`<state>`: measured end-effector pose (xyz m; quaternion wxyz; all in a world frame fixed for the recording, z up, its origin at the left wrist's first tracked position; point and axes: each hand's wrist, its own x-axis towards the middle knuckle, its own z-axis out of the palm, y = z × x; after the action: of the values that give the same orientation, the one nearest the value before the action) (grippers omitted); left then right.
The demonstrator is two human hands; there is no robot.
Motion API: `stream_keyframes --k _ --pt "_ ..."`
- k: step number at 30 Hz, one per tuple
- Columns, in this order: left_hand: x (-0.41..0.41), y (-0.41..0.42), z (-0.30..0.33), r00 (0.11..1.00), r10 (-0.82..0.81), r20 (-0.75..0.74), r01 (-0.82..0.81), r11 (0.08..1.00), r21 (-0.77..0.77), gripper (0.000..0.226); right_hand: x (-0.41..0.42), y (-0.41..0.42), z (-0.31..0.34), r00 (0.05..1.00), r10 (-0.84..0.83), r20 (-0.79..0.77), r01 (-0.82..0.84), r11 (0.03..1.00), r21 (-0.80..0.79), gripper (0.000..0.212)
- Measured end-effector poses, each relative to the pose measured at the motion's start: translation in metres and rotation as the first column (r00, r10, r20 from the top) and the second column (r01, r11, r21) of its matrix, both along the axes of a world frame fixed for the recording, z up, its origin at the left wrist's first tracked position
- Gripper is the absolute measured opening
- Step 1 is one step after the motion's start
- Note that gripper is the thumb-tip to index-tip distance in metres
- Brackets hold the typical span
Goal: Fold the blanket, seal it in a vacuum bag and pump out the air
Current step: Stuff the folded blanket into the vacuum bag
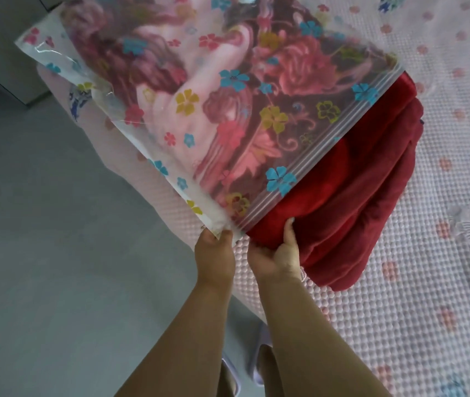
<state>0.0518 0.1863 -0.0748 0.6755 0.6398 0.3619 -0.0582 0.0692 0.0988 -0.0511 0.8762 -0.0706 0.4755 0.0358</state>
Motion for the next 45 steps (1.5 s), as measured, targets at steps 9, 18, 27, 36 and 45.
stream_keyframes --k 9,18,27,36,45 --pt "-0.01 0.005 0.009 0.985 0.166 0.049 -0.158 0.979 -0.13 0.014 0.028 0.014 0.023 0.995 0.09 0.047 -0.09 0.996 0.009 0.029" --pt "-0.004 0.0 0.017 0.967 0.246 0.068 -0.227 0.951 -0.208 0.014 0.034 0.005 0.026 0.897 0.442 0.015 -0.432 0.882 -0.188 0.02" --pt "-0.007 -0.008 0.014 0.956 0.295 0.001 -0.284 0.919 -0.272 0.008 -0.053 -0.088 0.025 0.81 0.446 -0.38 -0.585 0.572 -0.575 0.111" --pt "-0.009 -0.031 0.008 0.986 0.165 -0.01 -0.159 0.929 -0.335 0.043 -0.006 -0.081 0.019 0.747 0.595 -0.297 -0.65 0.559 -0.515 0.13" --pt "-0.008 -0.039 0.005 0.943 0.327 -0.059 -0.273 0.663 -0.697 0.048 -0.007 -0.09 0.018 0.802 0.56 -0.209 -0.578 0.639 -0.508 0.123"
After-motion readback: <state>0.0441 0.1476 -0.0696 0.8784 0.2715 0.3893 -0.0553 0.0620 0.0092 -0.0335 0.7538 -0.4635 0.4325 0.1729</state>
